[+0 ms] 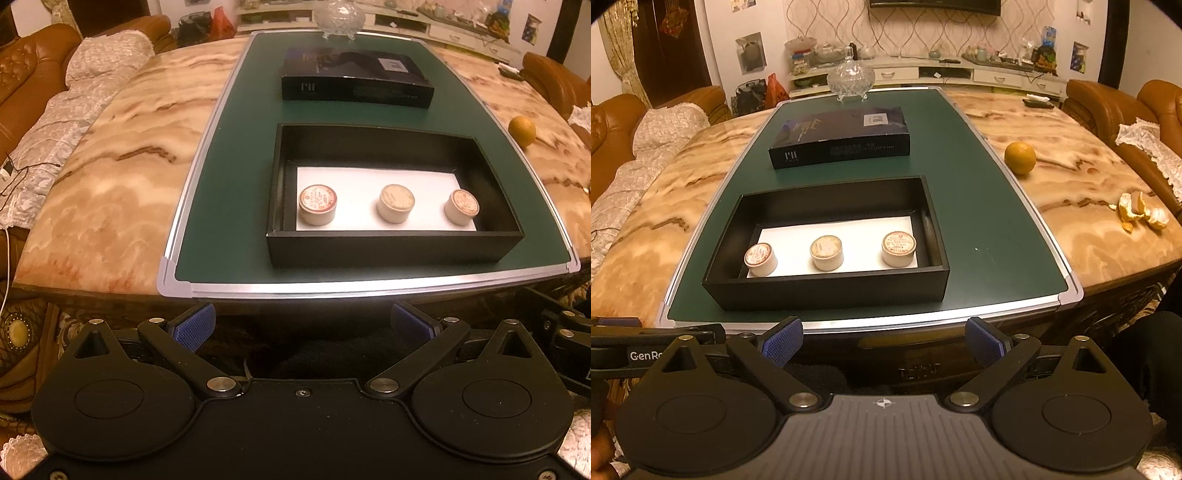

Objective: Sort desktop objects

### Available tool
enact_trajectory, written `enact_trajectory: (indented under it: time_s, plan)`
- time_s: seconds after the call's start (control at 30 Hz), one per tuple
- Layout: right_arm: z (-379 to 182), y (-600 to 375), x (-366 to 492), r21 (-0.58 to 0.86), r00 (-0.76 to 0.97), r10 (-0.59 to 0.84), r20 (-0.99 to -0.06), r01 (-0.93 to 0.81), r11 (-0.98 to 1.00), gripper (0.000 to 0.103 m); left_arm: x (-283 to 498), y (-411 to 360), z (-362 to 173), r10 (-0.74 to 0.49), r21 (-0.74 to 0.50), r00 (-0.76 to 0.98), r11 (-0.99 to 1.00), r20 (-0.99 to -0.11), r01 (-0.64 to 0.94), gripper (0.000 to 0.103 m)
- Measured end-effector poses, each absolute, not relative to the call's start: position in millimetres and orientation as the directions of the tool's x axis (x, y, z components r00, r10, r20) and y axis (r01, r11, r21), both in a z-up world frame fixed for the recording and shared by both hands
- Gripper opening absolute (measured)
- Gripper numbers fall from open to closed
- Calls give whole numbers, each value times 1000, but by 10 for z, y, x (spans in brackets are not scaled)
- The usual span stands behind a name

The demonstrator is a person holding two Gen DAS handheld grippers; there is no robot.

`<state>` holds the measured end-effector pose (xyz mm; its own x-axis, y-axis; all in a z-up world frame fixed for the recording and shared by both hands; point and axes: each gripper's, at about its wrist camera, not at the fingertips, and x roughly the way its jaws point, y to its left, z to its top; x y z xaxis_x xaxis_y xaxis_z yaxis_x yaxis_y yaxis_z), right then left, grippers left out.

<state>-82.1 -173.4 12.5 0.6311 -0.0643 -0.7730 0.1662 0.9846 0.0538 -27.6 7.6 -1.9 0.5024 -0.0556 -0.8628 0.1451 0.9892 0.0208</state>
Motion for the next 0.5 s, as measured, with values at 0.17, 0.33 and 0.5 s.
enact_trajectory:
  time_s: [0.17,0.33,0.5]
  plan:
    - [85,-1735,-808,55,622,-62,-780,168,984,97,-265,57,-53,-55,22,496,989,-867,148,103]
    - [50,-1738,-781,56,614,-61,-787,169,984,97,-254,60,-70,-55,19,491,989,-869,145,103]
    - [13,-1741,-751,58,605,-58,-794,169,984,97,-231,49,-105,-54,20,482,989,-875,147,103]
